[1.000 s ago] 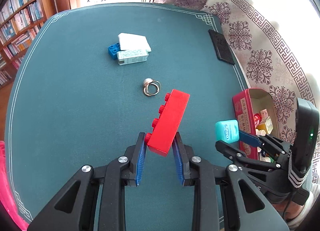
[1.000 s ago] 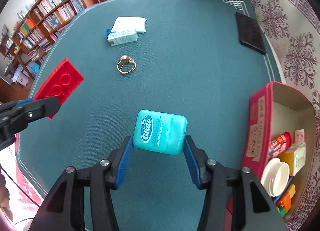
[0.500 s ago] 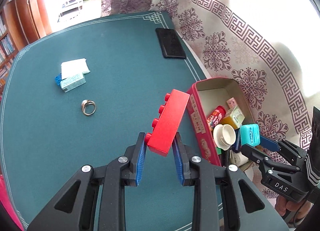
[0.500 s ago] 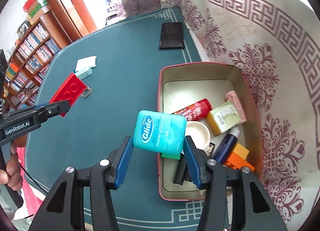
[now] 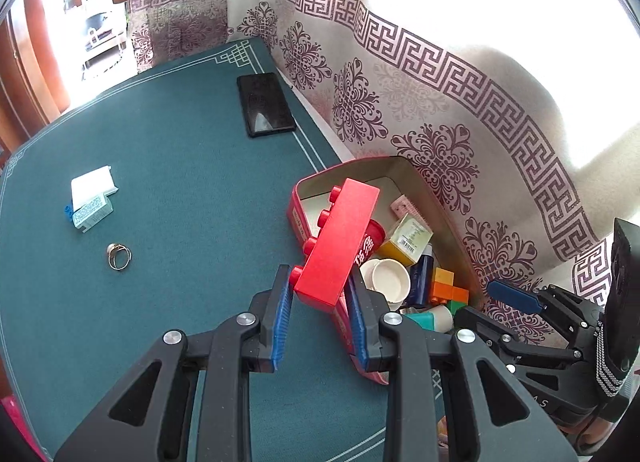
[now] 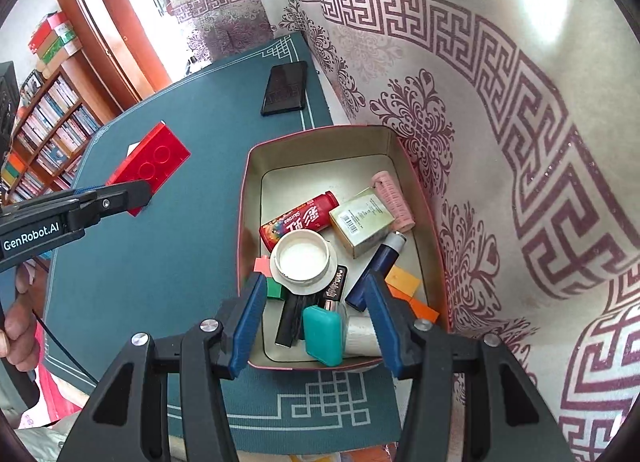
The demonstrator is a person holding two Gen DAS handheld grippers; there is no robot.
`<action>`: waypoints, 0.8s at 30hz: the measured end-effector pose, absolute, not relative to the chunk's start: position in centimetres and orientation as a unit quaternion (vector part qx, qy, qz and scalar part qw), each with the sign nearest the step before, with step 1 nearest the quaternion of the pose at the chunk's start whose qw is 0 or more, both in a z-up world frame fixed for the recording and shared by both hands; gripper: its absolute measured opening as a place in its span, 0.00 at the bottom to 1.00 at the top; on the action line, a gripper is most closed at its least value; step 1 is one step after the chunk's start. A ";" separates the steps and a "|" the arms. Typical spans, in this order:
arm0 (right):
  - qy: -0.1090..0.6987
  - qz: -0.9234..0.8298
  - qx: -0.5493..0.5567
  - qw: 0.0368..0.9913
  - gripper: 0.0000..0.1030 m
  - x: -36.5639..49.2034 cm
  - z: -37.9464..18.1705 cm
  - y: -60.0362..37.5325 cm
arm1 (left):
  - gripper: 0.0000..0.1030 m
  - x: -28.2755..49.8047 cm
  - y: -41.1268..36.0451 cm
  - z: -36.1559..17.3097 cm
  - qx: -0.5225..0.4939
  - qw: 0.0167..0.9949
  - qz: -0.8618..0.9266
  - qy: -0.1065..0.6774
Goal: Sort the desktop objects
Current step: 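Carry the red brick and teal floss box over the tin box, then open both grippers to drop the brick and floss box into the tin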
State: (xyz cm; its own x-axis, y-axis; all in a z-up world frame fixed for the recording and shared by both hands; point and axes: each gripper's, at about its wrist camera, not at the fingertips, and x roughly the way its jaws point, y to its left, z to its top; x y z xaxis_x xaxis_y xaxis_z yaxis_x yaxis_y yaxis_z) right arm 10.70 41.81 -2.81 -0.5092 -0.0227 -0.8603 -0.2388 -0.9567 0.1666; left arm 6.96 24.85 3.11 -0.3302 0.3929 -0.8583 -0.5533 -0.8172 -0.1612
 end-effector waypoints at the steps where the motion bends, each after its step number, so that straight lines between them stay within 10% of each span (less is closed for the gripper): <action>1: 0.134 0.857 -0.493 0.062 0.54 10.8 -3.0 41.9 | 0.28 7.1 25.0 3.2 -0.499 0.292 0.812 0.081; 24: 0.126 0.860 -0.491 0.065 0.54 13.1 -2.9 42.9 | 0.30 6.5 30.7 4.2 -0.496 0.310 0.806 0.089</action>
